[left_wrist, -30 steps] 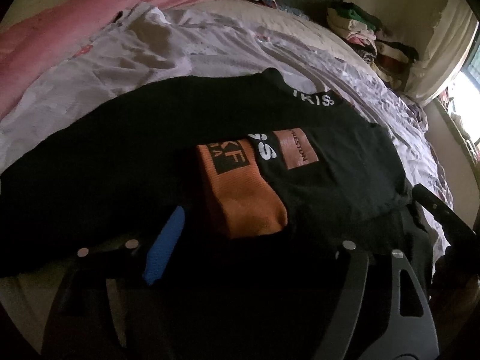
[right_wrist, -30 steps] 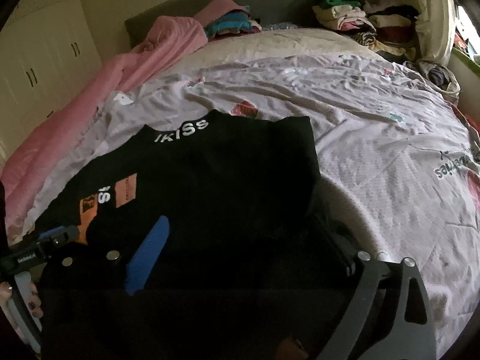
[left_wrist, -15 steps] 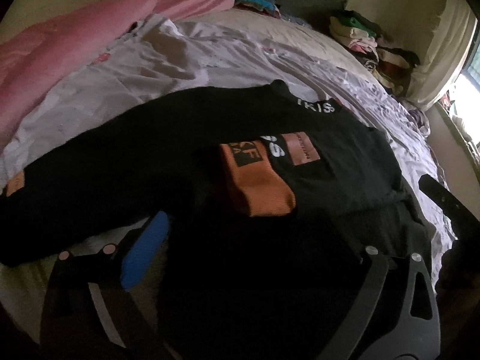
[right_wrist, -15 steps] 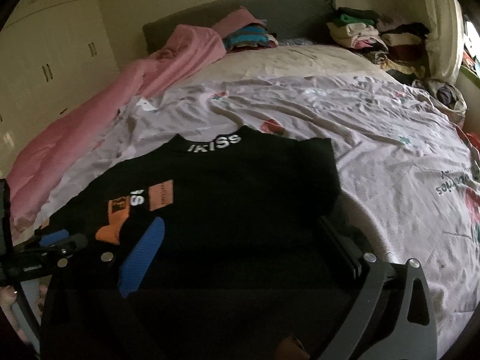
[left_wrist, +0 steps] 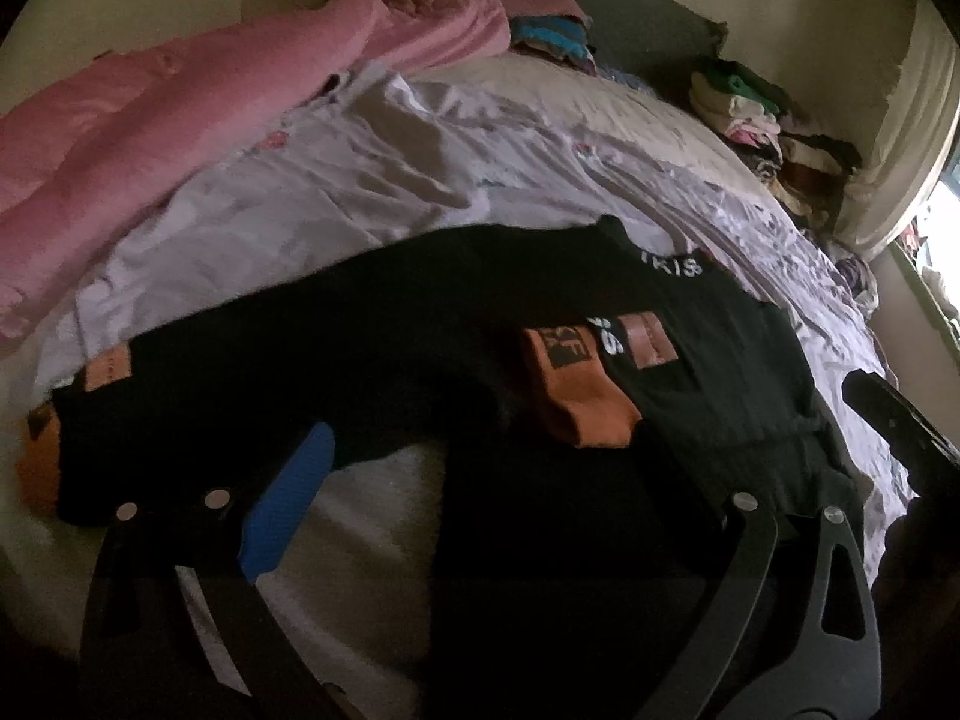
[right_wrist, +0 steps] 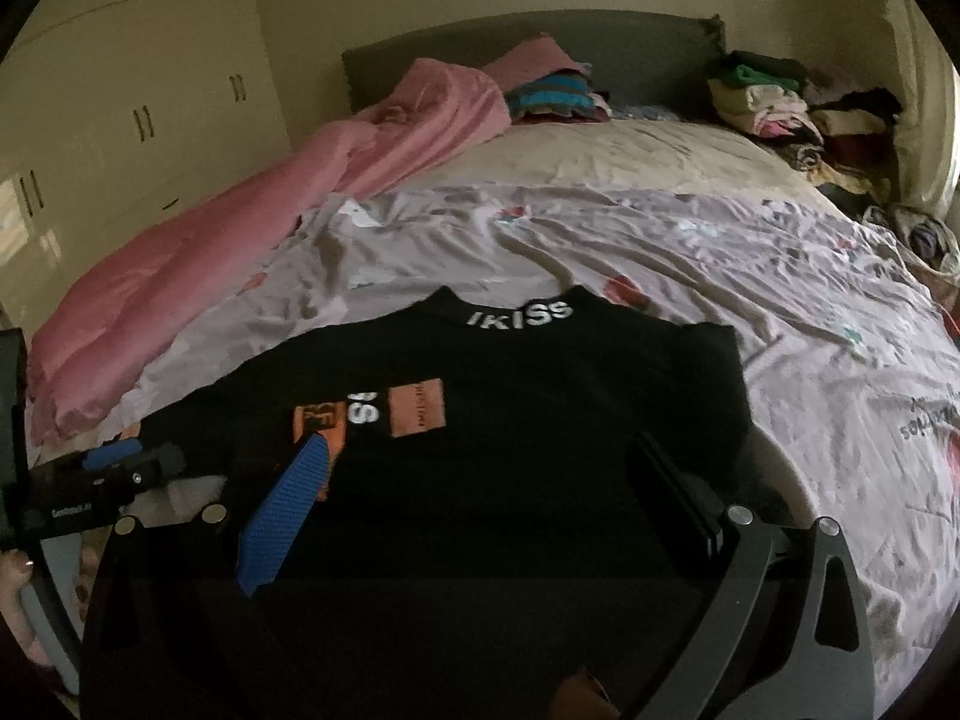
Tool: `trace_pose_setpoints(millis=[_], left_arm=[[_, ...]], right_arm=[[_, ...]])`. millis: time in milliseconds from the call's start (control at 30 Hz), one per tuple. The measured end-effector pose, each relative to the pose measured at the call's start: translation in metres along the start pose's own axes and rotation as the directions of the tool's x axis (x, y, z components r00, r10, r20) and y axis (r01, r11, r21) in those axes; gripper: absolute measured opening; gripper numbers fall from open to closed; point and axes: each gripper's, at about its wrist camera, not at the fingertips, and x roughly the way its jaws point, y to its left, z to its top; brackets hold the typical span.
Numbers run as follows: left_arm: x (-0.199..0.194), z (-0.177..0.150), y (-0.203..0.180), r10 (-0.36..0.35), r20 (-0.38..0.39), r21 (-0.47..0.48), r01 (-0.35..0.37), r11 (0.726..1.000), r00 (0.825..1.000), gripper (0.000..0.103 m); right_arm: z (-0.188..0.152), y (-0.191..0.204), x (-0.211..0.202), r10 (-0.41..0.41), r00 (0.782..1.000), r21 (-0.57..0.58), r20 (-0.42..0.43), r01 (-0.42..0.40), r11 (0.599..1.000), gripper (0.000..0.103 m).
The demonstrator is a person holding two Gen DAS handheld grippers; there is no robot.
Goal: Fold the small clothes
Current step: 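Move the left tool to the other sleeve's orange cuff and grasp it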
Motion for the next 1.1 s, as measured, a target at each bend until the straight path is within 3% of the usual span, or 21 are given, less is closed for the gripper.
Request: trace_pose_setpoints(millis=[633,1100], left_arm=[[-0.032,0.004,0.063,0.076,0.044,-0.113,-0.071,0.991,0.996,0.092],[-0.046,-0.005,0.111,0.149,0.047,-0.191,-0.138,0.972,0.988,0.093]], right_arm=[[0.018,0.075,-0.001,0.121,0.993,-0.133,0.012,-0.118,0.984,0.098],[0.02,0.142,0.016,0.19,0.981,-0.236,-0.032,-0.192,0.953,0.098]])
